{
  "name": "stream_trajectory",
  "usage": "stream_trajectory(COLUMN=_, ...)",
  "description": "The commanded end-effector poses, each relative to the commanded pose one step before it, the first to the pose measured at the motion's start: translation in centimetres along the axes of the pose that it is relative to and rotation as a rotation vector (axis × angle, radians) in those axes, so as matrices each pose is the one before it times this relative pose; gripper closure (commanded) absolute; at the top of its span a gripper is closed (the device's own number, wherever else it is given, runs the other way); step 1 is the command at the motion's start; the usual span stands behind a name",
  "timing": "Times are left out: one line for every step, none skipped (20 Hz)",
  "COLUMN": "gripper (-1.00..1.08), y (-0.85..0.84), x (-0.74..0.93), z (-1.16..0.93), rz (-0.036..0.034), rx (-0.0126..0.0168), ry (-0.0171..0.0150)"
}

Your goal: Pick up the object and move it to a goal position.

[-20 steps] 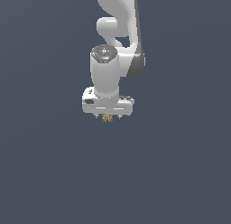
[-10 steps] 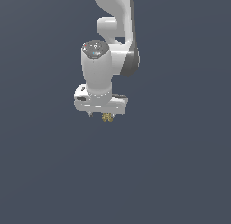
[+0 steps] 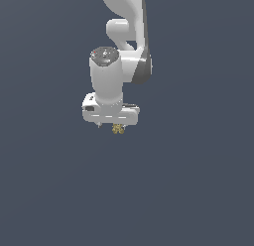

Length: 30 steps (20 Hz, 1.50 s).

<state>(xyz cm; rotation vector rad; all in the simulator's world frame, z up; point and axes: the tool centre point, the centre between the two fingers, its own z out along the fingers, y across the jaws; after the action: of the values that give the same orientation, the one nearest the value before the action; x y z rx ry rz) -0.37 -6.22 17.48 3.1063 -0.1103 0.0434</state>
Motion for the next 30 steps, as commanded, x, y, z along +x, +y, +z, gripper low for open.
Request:
stream_trajectory(gripper=-0.92, y=-0.112, x=-0.658, z=0.779, rz=-0.00845, rx=0.00323, ry=-0.00295)
stream_trajectory(gripper=-0.92, y=-0.056, x=-0.334, z=0.379, rz=-0.00426, rx=0.00163, ry=-0.00118)
stream_trajectory(gripper=-0.92, y=-0.058, x=-0.372, z=0.412, rz=-0.00462, rx=0.00174, ry=-0.00127)
stream_trajectory(gripper=-0.92, y=-0.065, x=-0.410, z=0.444, rz=-0.00501, rx=0.00187, ry=-0.00138)
stream_trajectory(gripper=-0.92, y=-0.075, x=-0.450, z=0.477, rz=-0.00543, rx=0.00201, ry=-0.00150)
stream_trajectory(gripper=-0.92, y=-0.080, x=-0.492, z=0.507, rz=-0.00579, rx=0.00212, ry=-0.00160)
stream_trajectory(gripper=-0.92, y=-0.087, x=-0.536, z=0.536, rz=-0.00616, rx=0.00222, ry=-0.00170)
stream_trajectory(gripper=-0.92, y=-0.093, x=-0.580, z=0.561, rz=-0.00649, rx=0.00230, ry=-0.00179)
stream_trajectory(gripper=-0.92, y=-0.091, x=-0.577, z=0.541, rz=-0.00628, rx=0.00218, ry=-0.00174)
stream_trajectory(gripper=-0.92, y=-0.091, x=-0.548, z=0.499, rz=-0.00590, rx=0.00201, ry=-0.00163)
stream_trajectory(gripper=-0.92, y=-0.083, x=-0.517, z=0.457, rz=-0.00541, rx=0.00181, ry=-0.00150)
stream_trajectory(gripper=-0.92, y=-0.079, x=-0.485, z=0.418, rz=-0.00500, rx=0.00164, ry=-0.00139)
stream_trajectory(gripper=-0.92, y=-0.074, x=-0.451, z=0.379, rz=-0.00458, rx=0.00147, ry=-0.00128)
stream_trajectory(gripper=-0.92, y=-0.067, x=-0.416, z=0.341, rz=-0.00413, rx=0.00130, ry=-0.00115)
stream_trajectory(gripper=-0.92, y=-0.061, x=-0.380, z=0.305, rz=-0.00372, rx=0.00115, ry=-0.00104)
stream_trajectory(gripper=-0.92, y=-0.059, x=-0.342, z=0.271, rz=-0.00338, rx=0.00103, ry=-0.00094)
stream_trajectory(gripper=-0.92, y=-0.050, x=-0.304, z=0.236, rz=-0.00293, rx=0.00088, ry=-0.00082)
stream_trajectory(gripper=-0.92, y=-0.041, x=-0.266, z=0.202, rz=-0.00248, rx=0.00073, ry=-0.00070)
stream_trajectory(gripper=-0.92, y=-0.042, x=-0.225, z=0.172, rz=-0.00222, rx=0.00065, ry=-0.00062)
stream_trajectory(gripper=-0.92, y=-0.028, x=-0.186, z=0.138, rz=-0.00169, rx=0.00049, ry=-0.00048)
stream_trajectory(gripper=-0.92, y=-0.028, x=-0.144, z=0.108, rz=-0.00143, rx=0.00041, ry=-0.00040)
stream_trajectory(gripper=-0.92, y=-0.014, x=-0.104, z=0.075, rz=-0.00091, rx=0.00026, ry=-0.00026)
stream_trajectory(gripper=-0.92, y=-0.014, x=-0.062, z=0.047, rz=-0.00064, rx=0.00018, ry=-0.00018)
stream_trajectory(gripper=-0.92, y=0.006, x=-0.022, z=0.012, rz=0.00000, rx=0.00000, ry=0.00000)
stream_trajectory(gripper=-0.92, y=0.011, x=0.104, z=-0.063, rz=0.00107, rx=-0.00022, ry=-0.00050)
stream_trajectory(gripper=-0.92, y=0.000, x=-0.002, z=0.031, rz=0.00000, rx=0.00000, ry=0.00000)
stream_trajectory(gripper=-0.92, y=0.000, x=-0.005, z=0.091, rz=0.00000, rx=0.00000, ry=0.00000)
stream_trajectory(gripper=-0.92, y=0.001, x=-0.009, z=0.152, rz=0.00000, rx=0.00000, ry=0.00000)
stream_trajectory(gripper=-0.92, y=0.001, x=-0.012, z=0.212, rz=0.00000, rx=0.00000, ry=0.00000)
stream_trajectory(gripper=-0.92, y=0.001, x=-0.016, z=0.271, rz=0.00000, rx=0.00000, ry=0.00000)
